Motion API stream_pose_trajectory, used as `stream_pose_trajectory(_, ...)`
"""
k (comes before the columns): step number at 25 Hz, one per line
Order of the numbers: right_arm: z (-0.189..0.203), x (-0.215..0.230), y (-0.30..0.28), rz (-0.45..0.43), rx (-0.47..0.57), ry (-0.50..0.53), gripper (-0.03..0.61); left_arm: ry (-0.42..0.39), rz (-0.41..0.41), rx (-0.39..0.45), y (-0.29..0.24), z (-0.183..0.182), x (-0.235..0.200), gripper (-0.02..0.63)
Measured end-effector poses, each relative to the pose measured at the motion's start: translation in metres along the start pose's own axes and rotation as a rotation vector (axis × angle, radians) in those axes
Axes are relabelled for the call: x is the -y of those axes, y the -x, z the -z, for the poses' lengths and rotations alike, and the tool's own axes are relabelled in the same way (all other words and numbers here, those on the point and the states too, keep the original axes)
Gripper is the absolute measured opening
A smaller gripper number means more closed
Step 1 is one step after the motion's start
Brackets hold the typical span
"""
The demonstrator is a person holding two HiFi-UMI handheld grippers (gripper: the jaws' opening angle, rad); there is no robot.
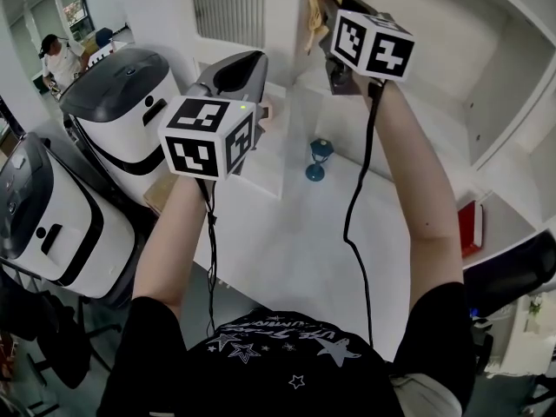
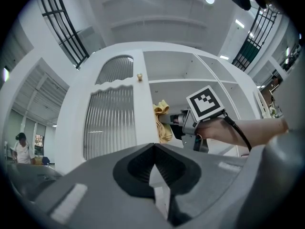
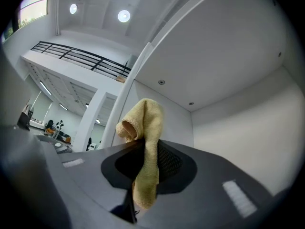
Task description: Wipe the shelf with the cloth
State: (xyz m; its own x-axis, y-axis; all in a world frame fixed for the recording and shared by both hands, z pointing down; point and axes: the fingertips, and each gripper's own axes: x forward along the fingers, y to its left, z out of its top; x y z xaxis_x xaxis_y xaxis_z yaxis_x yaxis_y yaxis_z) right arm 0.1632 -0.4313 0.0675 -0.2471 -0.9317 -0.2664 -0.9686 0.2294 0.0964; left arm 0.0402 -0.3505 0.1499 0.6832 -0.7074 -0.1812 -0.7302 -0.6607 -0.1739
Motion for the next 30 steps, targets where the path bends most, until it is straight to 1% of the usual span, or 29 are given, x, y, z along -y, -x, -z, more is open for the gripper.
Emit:
stream_pose_trajectory(6, 0.018, 0.029, -0.018, 0.052, -0.045, -0.056, 0.074, 0.01, -0.014, -0.014, -0.005, 0.009, -0.008, 0.002)
stream_pose_trajectory(12, 0.034, 0.055, -0.035, 0.095, -0.086, -0.031, 0.074, 0.02, -0.028, -0.021, -0.015, 0.016, -0.019, 0.002)
stream_pose_trajectory(20, 0.051, 0.09, -0.056, 0.15, -0.143, 0.02, 0.074, 0.013, -0.03, -0.027, -0.028, 0.02, -0.023, 0.002)
stream_pose_trajectory(25, 0.061, 0.106, -0.065, 0.159, -0.173, 0.054, 0.074, 0.019, -0.033, -0.042, -0.033, 0.029, -0.027, 0.002)
stream_pose_trajectory(30, 0.073, 0.12, -0.072, 0.166, -0.206, 0.008, 0.074, 0.021, -0.038, -0.052, -0.035, 0.034, -0.029, 0.002)
